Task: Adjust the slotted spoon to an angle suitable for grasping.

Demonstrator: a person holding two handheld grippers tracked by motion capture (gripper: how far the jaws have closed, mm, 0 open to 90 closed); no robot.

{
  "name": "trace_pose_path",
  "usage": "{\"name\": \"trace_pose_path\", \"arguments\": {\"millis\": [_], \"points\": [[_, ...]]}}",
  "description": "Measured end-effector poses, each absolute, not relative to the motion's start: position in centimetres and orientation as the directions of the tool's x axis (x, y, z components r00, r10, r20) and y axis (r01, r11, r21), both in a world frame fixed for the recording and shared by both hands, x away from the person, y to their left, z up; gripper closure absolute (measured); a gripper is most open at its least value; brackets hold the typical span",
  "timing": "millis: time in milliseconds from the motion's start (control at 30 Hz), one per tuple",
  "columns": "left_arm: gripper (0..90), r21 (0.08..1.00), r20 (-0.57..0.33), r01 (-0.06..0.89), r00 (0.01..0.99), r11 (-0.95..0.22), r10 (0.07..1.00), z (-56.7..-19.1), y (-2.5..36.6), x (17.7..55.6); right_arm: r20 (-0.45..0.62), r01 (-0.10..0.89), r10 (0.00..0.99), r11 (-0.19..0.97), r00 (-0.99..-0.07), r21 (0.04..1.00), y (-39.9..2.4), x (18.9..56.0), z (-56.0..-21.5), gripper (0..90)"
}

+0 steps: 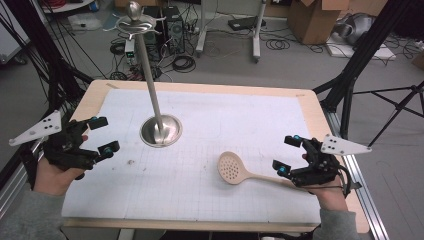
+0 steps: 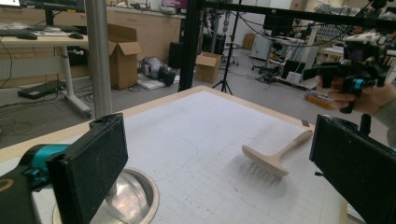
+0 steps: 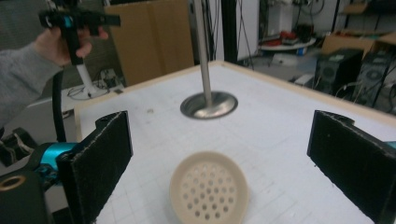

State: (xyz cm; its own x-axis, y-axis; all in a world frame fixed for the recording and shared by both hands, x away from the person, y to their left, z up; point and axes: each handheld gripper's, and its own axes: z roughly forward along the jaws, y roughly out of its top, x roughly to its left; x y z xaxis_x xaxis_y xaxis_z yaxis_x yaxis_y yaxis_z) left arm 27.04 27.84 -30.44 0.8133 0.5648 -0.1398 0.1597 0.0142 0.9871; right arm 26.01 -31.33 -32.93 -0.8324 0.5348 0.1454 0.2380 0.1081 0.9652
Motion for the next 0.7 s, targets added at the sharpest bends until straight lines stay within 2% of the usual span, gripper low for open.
{"name": "trace_pose_path", "arguments": {"millis": [233, 267, 300, 333, 400, 433, 467, 533, 567, 633, 700], "points": [[4.7, 0.988, -0.132, 0.156, 0.814, 0.007, 0.566, -30.7, 27.7, 27.2, 0.163, 0.272, 0.530, 0.133, -0.832, 0.953, -31.6, 26.0, -34.4, 28.8], [4.7, 0.988, -0.132, 0.156, 0.814, 0.007, 0.566, -30.7, 27.7, 27.2, 0.163, 0.272, 0.530, 0.133, -0.832, 0.953, -31.6, 26.0, -34.4, 28.8], [4.7, 0.988, -0.129, 0.154, 0.816, 0.003, 0.563, -30.7, 27.7, 27.2, 0.157, 0.263, 0.529, 0.131, -0.834, 0.956, -31.8, 25.9, -34.7, 37.9], [4.7, 0.988, -0.129, 0.155, 0.818, 0.001, 0.561, -30.7, 27.5, 27.2, 0.157, 0.263, 0.529, 0.131, -0.834, 0.956, -31.8, 25.9, -34.7, 37.9], [4.7, 0.988, -0.128, 0.156, 0.818, -0.003, 0.561, -30.8, 27.4, 27.2, 0.173, 0.277, 0.537, 0.118, -0.826, 0.954, -32.2, 25.8, -35.1, 46.3], [4.7, 0.988, -0.123, 0.156, 0.819, -0.010, 0.560, -30.8, 27.3, 27.2, 0.173, 0.277, 0.537, 0.118, -0.826, 0.954, -32.2, 25.8, -35.1, 46.3], [4.7, 0.987, -0.122, 0.157, 0.819, -0.015, 0.561, -30.9, 27.3, 27.2, 0.184, 0.287, 0.537, 0.114, -0.823, 0.951, -32.4, 25.7, -35.5, 53.7], [4.7, 0.987, -0.124, 0.161, 0.818, -0.017, 0.562, -31.0, 27.3, 27.3, 0.181, 0.287, 0.543, 0.116, -0.820, 0.951, -32.6, 25.5, -36.0, 60.3], [4.7, 0.987, -0.124, 0.161, 0.818, -0.017, 0.562, -31.0, 27.3, 27.3, 0.181, 0.287, 0.543, 0.116, -0.820, 0.951, -32.6, 25.5, -36.0, 60.3], [4.7, 0.986, -0.127, 0.165, 0.817, -0.016, 0.563, -31.2, 27.3, 27.4, 0.150, 0.272, 0.568, 0.135, -0.809, 0.953, -32.5, 25.1, -36.7, 71.0], [4.7, 0.986, -0.130, 0.167, 0.816, -0.015, 0.564, -31.2, 27.4, 27.4, 0.142, 0.269, 0.574, 0.142, -0.807, 0.952, -32.6, 25.0, -37.0, 73.1]]}}
